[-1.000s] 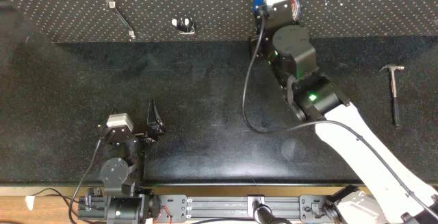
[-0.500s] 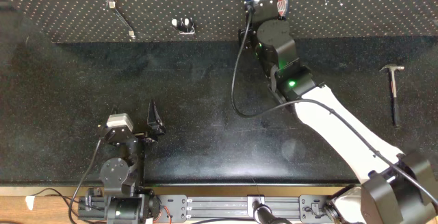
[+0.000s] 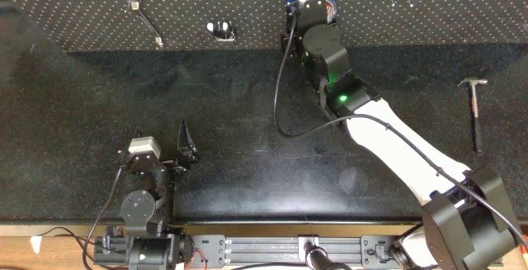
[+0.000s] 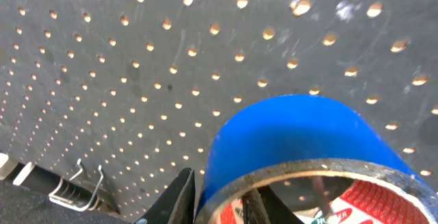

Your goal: Place Tools Onto Pegboard

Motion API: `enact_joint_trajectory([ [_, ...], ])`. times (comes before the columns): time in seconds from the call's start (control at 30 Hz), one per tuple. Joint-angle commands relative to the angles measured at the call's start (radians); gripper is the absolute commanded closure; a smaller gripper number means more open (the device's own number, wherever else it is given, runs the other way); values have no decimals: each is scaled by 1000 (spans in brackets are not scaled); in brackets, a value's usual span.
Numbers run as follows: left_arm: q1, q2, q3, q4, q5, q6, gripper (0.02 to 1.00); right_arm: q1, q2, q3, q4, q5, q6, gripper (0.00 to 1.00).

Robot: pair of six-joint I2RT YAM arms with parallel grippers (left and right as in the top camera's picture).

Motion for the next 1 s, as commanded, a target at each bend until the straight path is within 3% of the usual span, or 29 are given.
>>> enact_joint_trajectory([
  [0.03,-5,-8,-2,-7,10,13,23,14,-17,5,-34,-10,-8,755],
  [0.3,-5,-8,-2,-7,10,13,23,14,-110,5,-172,-23,-11,755],
  [0.4,-5,-8,-2,-7,10,13,23,14,-152,5,-324,-24,-11,752],
  [0.43,-5,-8,-2,-7,10,13,20,11,-172,5,-411,-24,-11,669],
  [0.53,-5,-8,-2,-7,10,13,23,-47,-247,5,-790,-24,10,51],
  [0.57,-5,-8,-2,-7,10,13,23,-84,-263,5,-892,-24,28,7],
  [0.7,-5,-8,-2,-7,10,13,23,-362,-288,4,-1241,-24,56,3],
  [0.9,-5,-8,-2,-7,10,13,23,-774,-264,-11,-1309,-25,-129,1],
  [1.0,-5,-8,-2,-7,10,13,25,-903,-238,-11,-1304,-56,-254,1],
])
